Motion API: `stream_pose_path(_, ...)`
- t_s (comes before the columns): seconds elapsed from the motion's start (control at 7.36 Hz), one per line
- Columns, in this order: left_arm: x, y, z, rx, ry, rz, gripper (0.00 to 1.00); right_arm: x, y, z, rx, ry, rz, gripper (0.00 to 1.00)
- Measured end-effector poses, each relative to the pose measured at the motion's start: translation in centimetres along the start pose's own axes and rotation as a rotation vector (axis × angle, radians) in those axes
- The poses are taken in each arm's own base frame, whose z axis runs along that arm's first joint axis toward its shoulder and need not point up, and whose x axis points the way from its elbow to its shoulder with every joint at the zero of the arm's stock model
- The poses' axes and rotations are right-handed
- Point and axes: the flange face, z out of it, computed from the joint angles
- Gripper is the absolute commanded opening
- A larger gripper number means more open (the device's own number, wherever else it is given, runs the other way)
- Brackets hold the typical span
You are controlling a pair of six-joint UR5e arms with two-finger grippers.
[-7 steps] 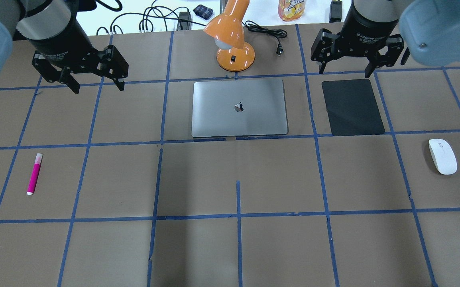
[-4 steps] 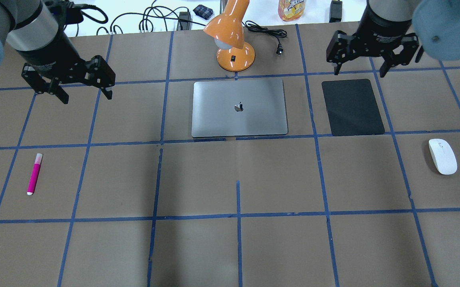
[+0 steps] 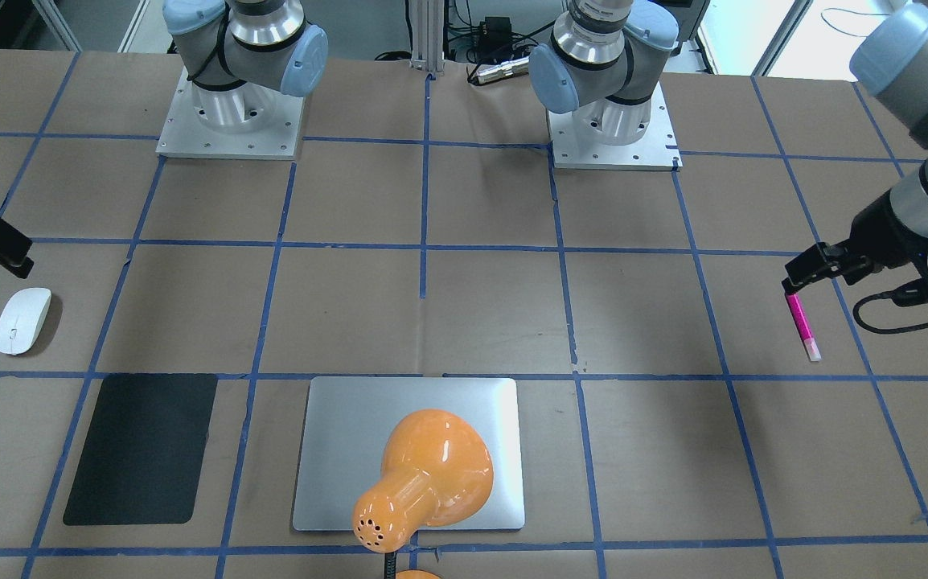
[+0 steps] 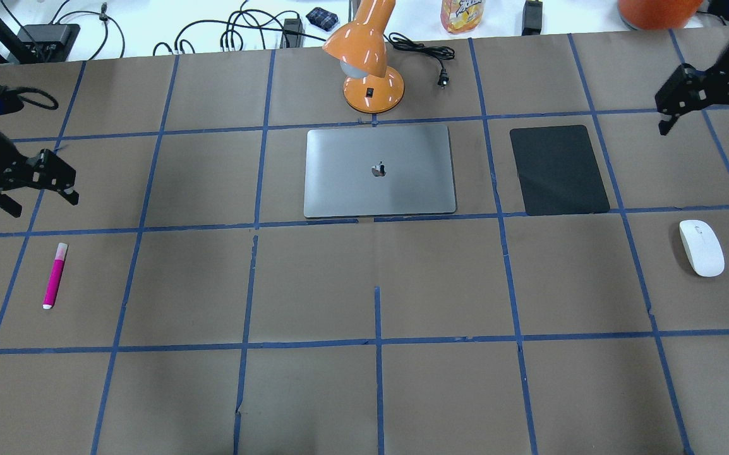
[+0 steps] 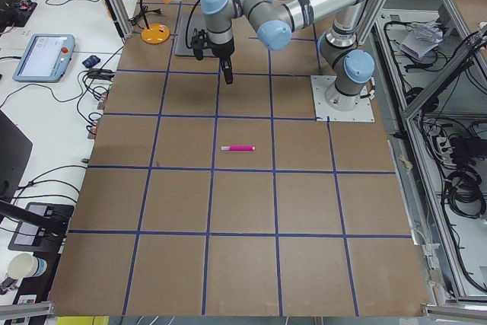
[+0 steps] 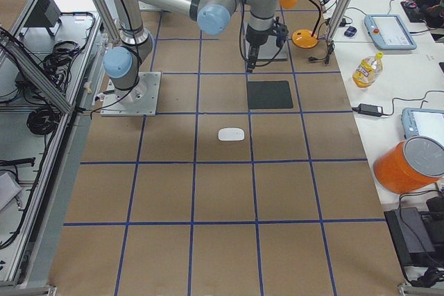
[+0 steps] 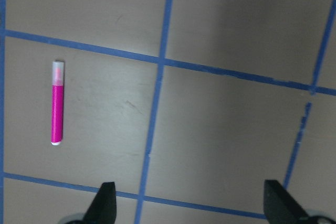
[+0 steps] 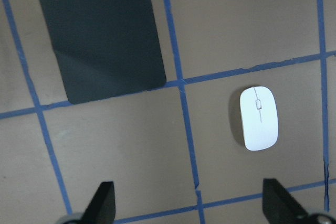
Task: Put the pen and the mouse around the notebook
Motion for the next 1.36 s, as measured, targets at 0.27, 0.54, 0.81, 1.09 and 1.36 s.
stream_pose_path(0.27, -6.4, 0.6, 7.9, 0.035, -0.007, 0.01, 1.0, 7.2, -2.7, 6.9, -0.001, -0.011, -0.091, 1.0)
stream_pose_path(0.54, -8.0, 1.7, 11.9, 0.05, -0.016, 0.051, 0.9, 9.7, -2.5, 14.4, -0.023, -0.028, -0.141, 1.0)
stream_pose_path(0.81, -8.2, 1.8, 13.7, 0.047, -0.012, 0.065, 0.77, 9.4, -0.6, 21.4, -0.009, -0.009, -0.209, 1.0)
stream_pose_path(1.09, -8.2, 1.9, 15.1, 0.039, -0.006, 0.072, 0.77, 9.8, 1.2, 24.1, -0.006, 0.017, -0.212, 1.0)
stream_pose_path(1.36, -8.4, 1.8, 16.2, 0.053, -0.021, 0.069, 0.75, 10.8, 1.9, 24.7, -0.011, 0.02, -0.208, 1.0)
